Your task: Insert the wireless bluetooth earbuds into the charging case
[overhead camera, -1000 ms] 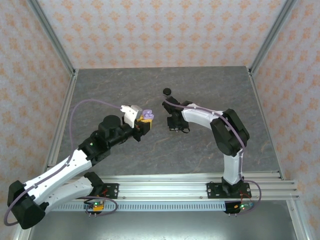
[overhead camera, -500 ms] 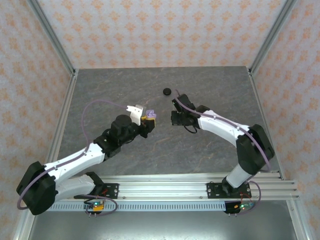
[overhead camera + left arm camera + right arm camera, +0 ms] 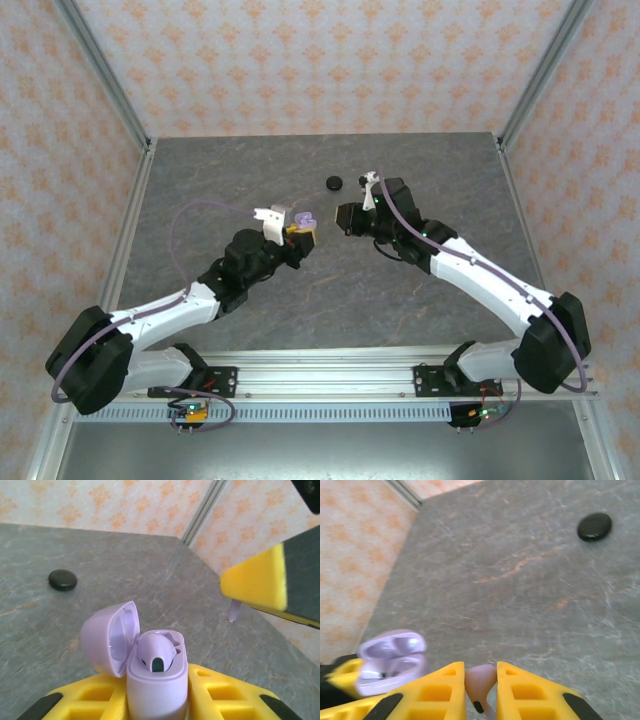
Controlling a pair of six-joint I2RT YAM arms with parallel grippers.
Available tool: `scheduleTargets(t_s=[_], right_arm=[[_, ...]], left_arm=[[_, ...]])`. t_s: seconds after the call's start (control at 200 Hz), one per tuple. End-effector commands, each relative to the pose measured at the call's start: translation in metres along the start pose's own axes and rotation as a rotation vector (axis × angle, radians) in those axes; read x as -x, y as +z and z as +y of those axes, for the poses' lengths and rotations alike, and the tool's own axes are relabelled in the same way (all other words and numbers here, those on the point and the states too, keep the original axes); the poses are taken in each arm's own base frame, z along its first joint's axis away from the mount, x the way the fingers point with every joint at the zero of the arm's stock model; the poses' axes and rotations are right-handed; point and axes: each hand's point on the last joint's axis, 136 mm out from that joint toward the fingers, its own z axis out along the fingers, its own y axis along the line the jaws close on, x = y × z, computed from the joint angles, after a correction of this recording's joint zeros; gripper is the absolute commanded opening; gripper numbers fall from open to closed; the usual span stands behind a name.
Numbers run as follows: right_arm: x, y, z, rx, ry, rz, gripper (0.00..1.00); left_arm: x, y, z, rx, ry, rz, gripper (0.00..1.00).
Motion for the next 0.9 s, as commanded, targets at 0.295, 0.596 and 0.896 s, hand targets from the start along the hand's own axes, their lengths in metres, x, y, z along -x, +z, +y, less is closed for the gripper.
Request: scheduleTargets(t_s=[0.295, 0.596, 0.896], right_arm=[[0.024, -0.033, 0.07, 0.307, -0.098, -0.106, 0.18], [0.016, -0.031, 0.093, 0.367, -0.143, -0.081, 0.18], [0.013, -0.024, 0.091, 0.355, -0.136, -0.069, 0.18]], left_arm=[[0.022, -0.01, -0.033, -0.176, 0.1, -0.144, 0.29], [0.025, -0.011, -0.042, -0.198, 0.132, -0.155, 0.29], [0.029, -0.015, -0.047, -0.213, 0.14, -0.172, 0.29]])
